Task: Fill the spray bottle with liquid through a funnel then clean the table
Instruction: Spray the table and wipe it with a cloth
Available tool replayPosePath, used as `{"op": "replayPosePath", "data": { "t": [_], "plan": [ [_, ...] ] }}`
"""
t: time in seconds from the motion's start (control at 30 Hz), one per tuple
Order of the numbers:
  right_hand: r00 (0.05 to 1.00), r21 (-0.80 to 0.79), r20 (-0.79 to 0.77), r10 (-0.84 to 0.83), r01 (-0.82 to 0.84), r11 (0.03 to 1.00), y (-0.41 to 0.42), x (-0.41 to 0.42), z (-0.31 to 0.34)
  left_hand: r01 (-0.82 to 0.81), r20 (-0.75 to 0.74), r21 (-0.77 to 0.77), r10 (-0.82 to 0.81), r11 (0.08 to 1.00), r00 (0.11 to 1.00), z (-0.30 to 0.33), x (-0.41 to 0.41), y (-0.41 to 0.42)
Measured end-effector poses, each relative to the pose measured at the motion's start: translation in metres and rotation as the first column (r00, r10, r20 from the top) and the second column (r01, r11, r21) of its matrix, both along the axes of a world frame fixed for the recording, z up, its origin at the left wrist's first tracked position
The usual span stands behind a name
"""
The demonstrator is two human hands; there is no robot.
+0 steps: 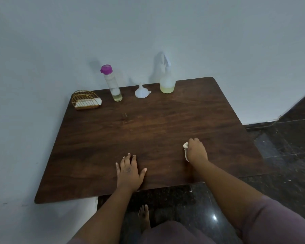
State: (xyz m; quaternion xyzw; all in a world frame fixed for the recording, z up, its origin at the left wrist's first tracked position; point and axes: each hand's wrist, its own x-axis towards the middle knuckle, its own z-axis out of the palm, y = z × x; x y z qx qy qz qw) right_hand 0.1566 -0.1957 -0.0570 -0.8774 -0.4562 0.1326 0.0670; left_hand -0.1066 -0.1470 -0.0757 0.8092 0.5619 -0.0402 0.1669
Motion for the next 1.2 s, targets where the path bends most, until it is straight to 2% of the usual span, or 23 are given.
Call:
{"op": "replayPosePath", "data": {
  "t": [0.03, 0.07, 0.13, 0.2, 0.27, 0.3, 0.33, 0.4, 0.47, 0.5, 0.57, 0.6, 0.67, 0.73, 0.8, 0.87, 0.93, 0.97, 1.0, 1.07, 1.1, 1.13, 1.2],
  "plan": [
    [1.0, 0.026, -0.022, 0.009, -0.009, 1.0, 0.003, -0.011, -0.004, -0.034, 0.022, -0.016, 0.034, 0.999, 0.999, 0.001, -0.003, 0.001],
    [0.995, 0.034, -0.019, 0.095, -0.094, 0.995, 0.004, -0.026, -0.006, -0.066, 0.048, -0.031, 0.068, 0.997, 0.997, 0.001, -0.006, 0.002],
    [0.91, 0.055, -0.065, 0.41, -0.407, 0.912, -0.002, -0.07, -0.016, -0.107, 0.096, -0.037, 0.111, 0.994, 0.989, 0.002, -0.011, 0.003],
    [0.695, 0.055, -0.152, 0.703, -0.704, 0.708, -0.014, -0.117, -0.018, -0.122, 0.101, -0.028, 0.125, 0.992, 0.987, 0.001, -0.015, 0.003],
    [0.468, 0.0, -0.169, 0.867, -0.88, 0.475, -0.016, -0.139, -0.025, -0.132, 0.089, -0.033, 0.135, 0.991, 0.987, 0.002, -0.02, 0.004],
    [0.439, 0.009, -0.15, 0.886, -0.895, 0.445, -0.013, -0.139, -0.027, -0.129, 0.082, -0.032, 0.132, 0.991, 0.988, 0.002, -0.023, 0.004],
    [0.504, 0.07, -0.133, 0.853, -0.854, 0.515, -0.007, -0.132, -0.027, -0.125, 0.075, -0.032, 0.127, 0.992, 0.989, 0.001, -0.026, 0.005],
    [0.752, 0.103, -0.078, 0.655, -0.647, 0.755, 0.008, -0.098, -0.024, -0.131, 0.051, -0.03, 0.132, 0.991, 0.99, 0.001, -0.031, 0.004],
    [0.954, 0.052, -0.092, 0.284, -0.28, 0.959, 0.015, -0.051, -0.019, -0.168, 0.002, -0.049, 0.168, 0.985, 0.986, -0.001, -0.035, 0.0],
    [0.992, 0.009, -0.057, 0.116, -0.115, 0.993, 0.017, -0.027, -0.017, -0.216, -0.025, -0.073, 0.214, 0.974, 0.976, -0.002, -0.036, -0.002],
    [0.998, -0.05, 0.068, -0.015, 0.018, 0.999, 0.019, -0.004, -0.015, -0.354, -0.065, -0.142, 0.348, 0.924, 0.935, -0.002, -0.04, 0.0],
    [0.996, -0.044, 0.071, -0.047, 0.05, 0.998, 0.02, -0.007, -0.012, -0.402, -0.081, -0.175, 0.394, 0.899, 0.916, -0.002, -0.043, 0.003],
    [0.998, 0.004, -0.001, 0.057, -0.057, 0.998, 0.024, -0.039, -0.014, -0.411, -0.116, -0.208, 0.395, 0.888, 0.911, -0.001, -0.047, 0.008],
    [0.925, 0.037, -0.041, 0.377, -0.376, 0.926, 0.022, -0.087, -0.023, -0.374, -0.139, -0.245, 0.349, 0.895, 0.927, 0.001, -0.052, 0.012],
    [0.735, 0.144, -0.013, 0.678, -0.669, 0.729, 0.019, -0.134, -0.025, -0.339, -0.158, -0.309, 0.303, 0.889, 0.94, 0.004, -0.057, 0.017],
    [0.487, 0.142, -0.034, 0.873, -0.862, 0.487, 0.026, -0.156, -0.029, -0.305, -0.187, -0.366, 0.252, 0.879, 0.95, 0.007, -0.064, 0.023],
    [0.373, 0.044, 0.063, 0.926, -0.928, 0.371, 0.048, -0.147, -0.029, -0.284, -0.214, -0.4, 0.213, 0.871, 0.953, 0.009, -0.068, 0.027],
    [0.49, 0.107, 0.073, 0.869, -0.87, 0.482, 0.059, -0.135, -0.028, -0.28, -0.226, -0.408, 0.201, 0.869, 0.953, 0.01, -0.069, 0.028],
    [0.663, 0.172, 0.026, 0.748, -0.74, 0.65, 0.069, -0.122, -0.025, -0.278, -0.236, -0.414, 0.193, 0.867, 0.952, 0.01, -0.069, 0.028],
    [0.907, 0.158, -0.013, 0.421, -0.414, 0.897, 0.085, -0.086, -0.02, -0.277, -0.246, -0.419, 0.186, 0.865, 0.951, 0.008, -0.067, 0.027],
    [0.97, 0.139, -0.059, 0.236, -0.226, 0.964, 0.088, -0.069, -0.02, -0.278, -0.247, -0.419, 0.185, 0.864, 0.951, 0.008, -0.067, 0.027],
    [0.993, 0.138, -0.072, 0.094, -0.083, 0.987, 0.089, -0.058, -0.017, -0.276, -0.248, -0.419, 0.183, 0.865, 0.951, 0.008, -0.067, 0.026],
    [0.998, 0.135, -0.058, -0.019, 0.027, 0.99, 0.086, -0.061, -0.019, -0.264, -0.251, -0.419, 0.168, 0.869, 0.953, 0.008, -0.067, 0.026]
  ]
}}
